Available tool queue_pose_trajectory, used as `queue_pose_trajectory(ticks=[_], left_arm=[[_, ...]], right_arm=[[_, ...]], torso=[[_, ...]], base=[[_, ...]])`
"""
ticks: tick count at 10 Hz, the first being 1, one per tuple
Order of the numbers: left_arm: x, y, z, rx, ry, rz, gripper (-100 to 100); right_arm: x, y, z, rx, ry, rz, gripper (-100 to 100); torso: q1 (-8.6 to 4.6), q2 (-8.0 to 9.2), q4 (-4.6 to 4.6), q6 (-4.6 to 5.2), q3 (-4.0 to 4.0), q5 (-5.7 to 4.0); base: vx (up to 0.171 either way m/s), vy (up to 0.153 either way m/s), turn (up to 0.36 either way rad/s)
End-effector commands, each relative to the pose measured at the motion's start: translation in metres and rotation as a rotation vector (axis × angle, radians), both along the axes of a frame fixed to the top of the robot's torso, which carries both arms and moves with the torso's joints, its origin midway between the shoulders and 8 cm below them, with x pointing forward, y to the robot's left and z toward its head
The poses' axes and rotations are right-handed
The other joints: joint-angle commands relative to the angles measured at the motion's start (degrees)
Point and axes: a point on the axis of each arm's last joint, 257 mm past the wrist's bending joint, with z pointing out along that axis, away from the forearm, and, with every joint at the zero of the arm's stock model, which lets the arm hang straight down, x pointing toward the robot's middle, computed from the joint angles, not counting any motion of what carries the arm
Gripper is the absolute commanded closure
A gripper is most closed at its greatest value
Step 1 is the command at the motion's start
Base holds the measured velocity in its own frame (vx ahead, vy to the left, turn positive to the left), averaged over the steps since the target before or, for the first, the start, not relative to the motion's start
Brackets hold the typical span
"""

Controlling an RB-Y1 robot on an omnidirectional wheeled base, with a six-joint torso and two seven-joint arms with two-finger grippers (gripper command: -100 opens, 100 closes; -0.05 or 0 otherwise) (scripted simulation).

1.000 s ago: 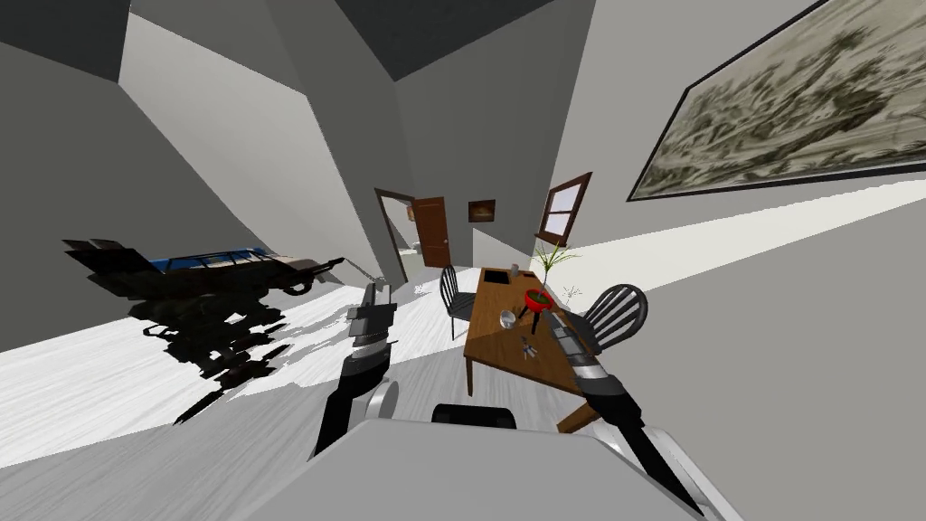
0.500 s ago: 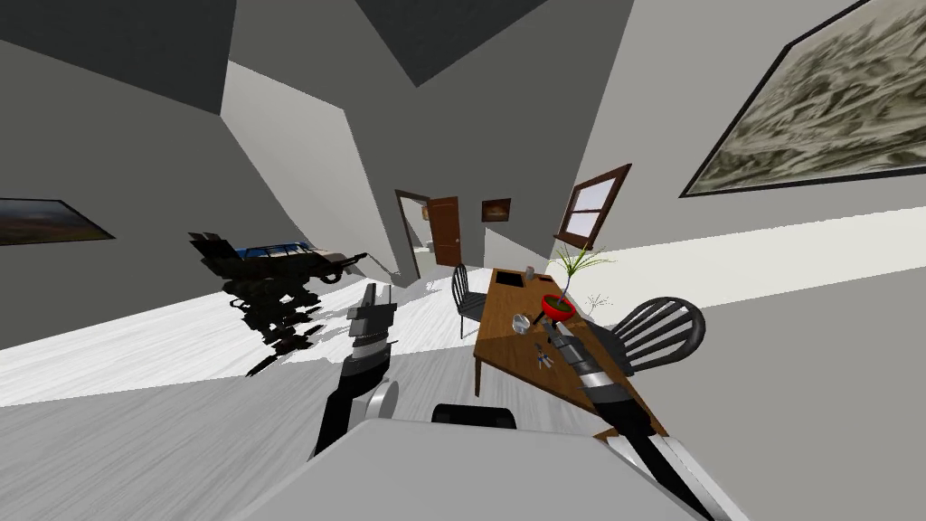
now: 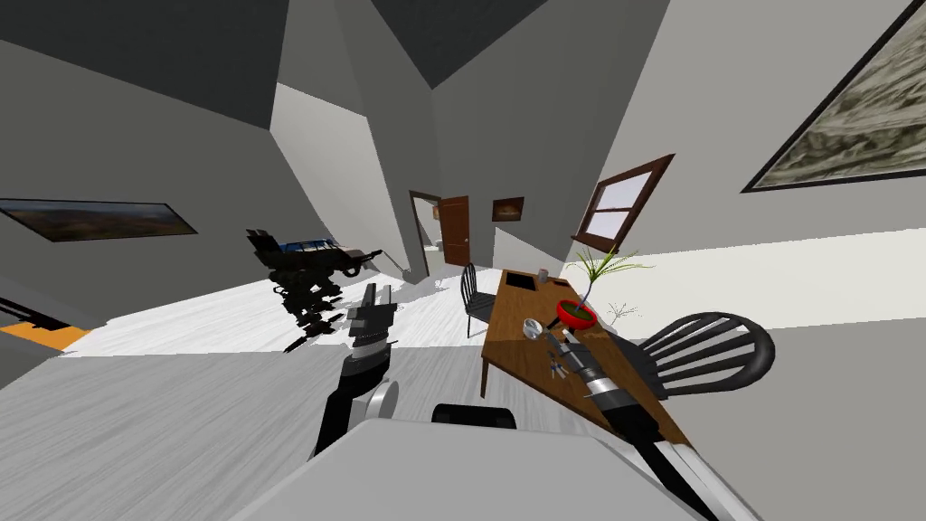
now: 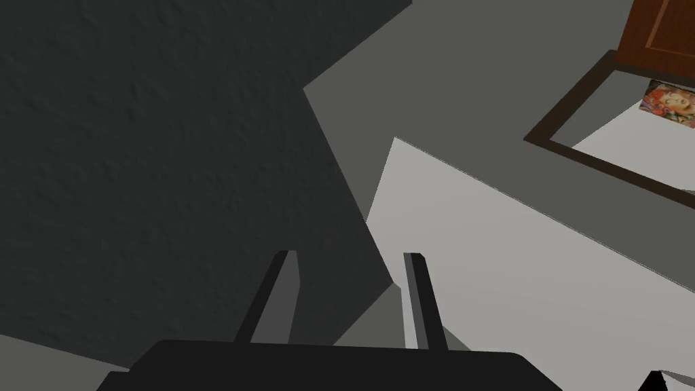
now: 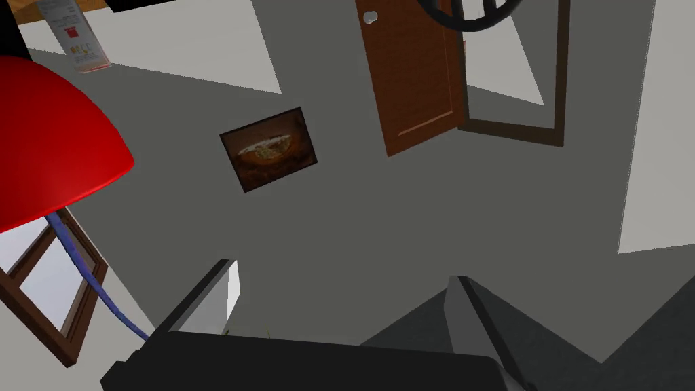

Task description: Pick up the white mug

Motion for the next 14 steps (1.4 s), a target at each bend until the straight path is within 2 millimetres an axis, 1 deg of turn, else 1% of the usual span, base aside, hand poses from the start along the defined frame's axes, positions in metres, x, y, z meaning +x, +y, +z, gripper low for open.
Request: queue_pose_trajectory(ticks=[1,2,3,4,5,6,8,9,10,11,12,13,14], left_arm=[[0.000,0.000,0.000,0.000,0.000,0.000,0],[0.000,0.000,0.000,0.000,0.000,0.000,0],[0.000,0.000,0.000,0.000,0.000,0.000,0],[0.000,0.000,0.000,0.000,0.000,0.000,0],[0.000,0.000,0.000,0.000,0.000,0.000,0],[0.000,0.000,0.000,0.000,0.000,0.000,0],[0.000,0.000,0.000,0.000,0.000,0.000,0],[0.000,0.000,0.000,0.000,0.000,0.000,0],[0.000,0.000,0.000,0.000,0.000,0.000,0],[0.000,0.000,0.000,0.000,0.000,0.000,0],[0.000,0.000,0.000,0.000,0.000,0.000,0],[0.000,0.000,0.000,0.000,0.000,0.000,0],[0.000,0.000,0.000,0.000,0.000,0.000,0]], right_arm=[[-0.005,-0.017,-0.021,-0.100,0.051,-0.019,-100],[-0.010,-0.032,-0.037,-0.168,0.092,-0.037,-100],[-0.010,-0.031,-0.039,-0.186,0.095,-0.033,-100],[-0.015,-0.046,-0.056,-0.266,0.139,-0.046,-100],[-0.022,-0.062,-0.071,-0.327,0.182,-0.061,-100],[-0.022,-0.061,-0.073,-0.354,0.186,-0.055,-100],[-0.037,-0.092,-0.101,-0.496,0.271,-0.072,-100],[-0.039,-0.092,-0.105,-0.516,0.280,-0.067,-100],[-0.048,-0.107,-0.118,-0.592,0.324,-0.070,-100],[-0.049,-0.108,-0.120,-0.592,0.328,-0.070,-100],[-0.057,-0.122,-0.130,-0.668,0.366,-0.070,-100],[-0.060,-0.124,-0.134,-0.666,0.376,-0.072,-100],[-0.070,-0.139,-0.146,-0.738,0.421,-0.071,-100]], torso=[[0.00,0.00,0.00,0.00,0.00,0.00],[0.01,-0.02,0.00,-0.05,-0.01,0.00],[0.05,-0.02,0.00,-0.05,-0.01,0.01],[0.03,0.02,0.00,0.02,0.01,0.01],[0.01,0.02,0.01,-0.02,0.01,0.00],[0.05,0.01,0.01,-0.05,0.01,0.01],[0.02,-0.01,0.00,-0.04,0.00,0.00],[0.02,0.00,0.00,-0.02,0.00,0.01],[-0.01,0.02,0.00,0.03,0.01,0.00],[0.01,0.01,0.01,-0.01,0.01,0.01],[-0.01,0.02,0.01,0.03,0.01,0.00],[0.00,0.01,0.01,-0.01,0.01,0.00],[-0.03,0.01,0.00,0.03,0.00,0.00]], base=[[0.004,0.028,0.266],[-0.002,0.042,0.372],[-0.004,0.025,0.121],[-0.001,0.024,0.190],[0.001,0.037,0.400],[0.004,0.022,0.145],[0.002,0.029,0.299],[0.002,0.017,0.106],[0.001,0.025,0.223],[0.003,0.014,0.120],[0.005,0.020,0.228],[0.005,0.011,0.118],[0.007,0.018,0.223]])
